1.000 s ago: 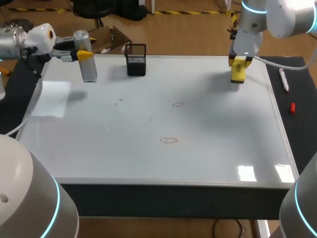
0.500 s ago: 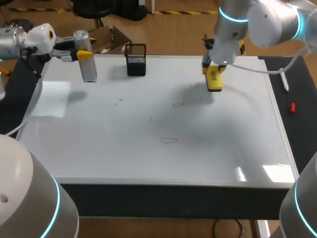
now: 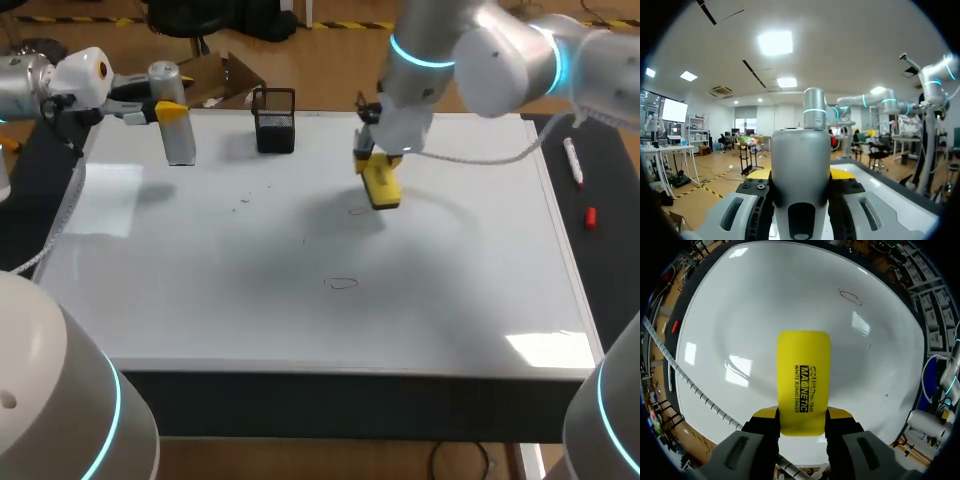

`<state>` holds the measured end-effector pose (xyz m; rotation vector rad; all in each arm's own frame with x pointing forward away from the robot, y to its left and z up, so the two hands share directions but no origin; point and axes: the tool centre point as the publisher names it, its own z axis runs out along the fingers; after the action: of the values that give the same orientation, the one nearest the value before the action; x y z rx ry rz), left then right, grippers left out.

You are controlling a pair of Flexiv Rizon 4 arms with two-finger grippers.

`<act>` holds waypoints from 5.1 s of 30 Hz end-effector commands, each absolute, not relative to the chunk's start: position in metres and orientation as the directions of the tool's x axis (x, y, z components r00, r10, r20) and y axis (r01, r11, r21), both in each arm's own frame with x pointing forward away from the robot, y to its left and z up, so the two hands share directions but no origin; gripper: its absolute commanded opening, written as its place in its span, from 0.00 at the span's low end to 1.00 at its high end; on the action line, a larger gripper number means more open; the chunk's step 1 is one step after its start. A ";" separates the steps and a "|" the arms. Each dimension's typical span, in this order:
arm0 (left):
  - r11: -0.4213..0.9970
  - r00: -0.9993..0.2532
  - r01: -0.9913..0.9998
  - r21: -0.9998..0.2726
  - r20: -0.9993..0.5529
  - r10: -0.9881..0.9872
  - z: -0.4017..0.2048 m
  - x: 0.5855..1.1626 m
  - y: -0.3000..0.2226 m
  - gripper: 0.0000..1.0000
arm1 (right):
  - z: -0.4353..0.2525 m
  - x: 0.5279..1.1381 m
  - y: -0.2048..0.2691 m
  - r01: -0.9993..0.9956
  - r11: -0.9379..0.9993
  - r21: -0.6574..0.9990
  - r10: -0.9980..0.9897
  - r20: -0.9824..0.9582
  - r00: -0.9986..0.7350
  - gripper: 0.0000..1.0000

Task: Pick up the inspection probe, press it on each red-marked spot on the whiteboard one by one, put down the probe, pick up the eraser, and wipe off all the red marks.

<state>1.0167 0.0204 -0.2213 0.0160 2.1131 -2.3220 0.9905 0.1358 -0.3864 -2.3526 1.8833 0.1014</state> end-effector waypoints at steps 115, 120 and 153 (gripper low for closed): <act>-0.094 -1.000 0.008 -0.996 -0.009 0.006 -0.220 1.017 0.020 0.00 | -0.447 0.960 0.145 -0.988 -0.149 -0.030 -0.987 -0.053 0.151 0.00; -0.094 -1.000 0.008 -0.996 -0.009 0.006 -0.220 1.017 0.020 0.00 | -0.459 0.961 0.127 -0.993 -0.121 -0.004 -0.992 -0.018 0.121 0.00; -0.094 -1.000 0.008 -0.996 -0.009 0.006 -0.220 1.017 0.020 0.00 | -0.407 0.959 0.146 -0.991 -0.118 -0.070 -0.993 -0.017 0.120 0.00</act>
<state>1.0168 0.0204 -0.2214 0.0162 2.1130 -2.3223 0.9649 0.1426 -0.4119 -2.3005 2.0491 -0.0361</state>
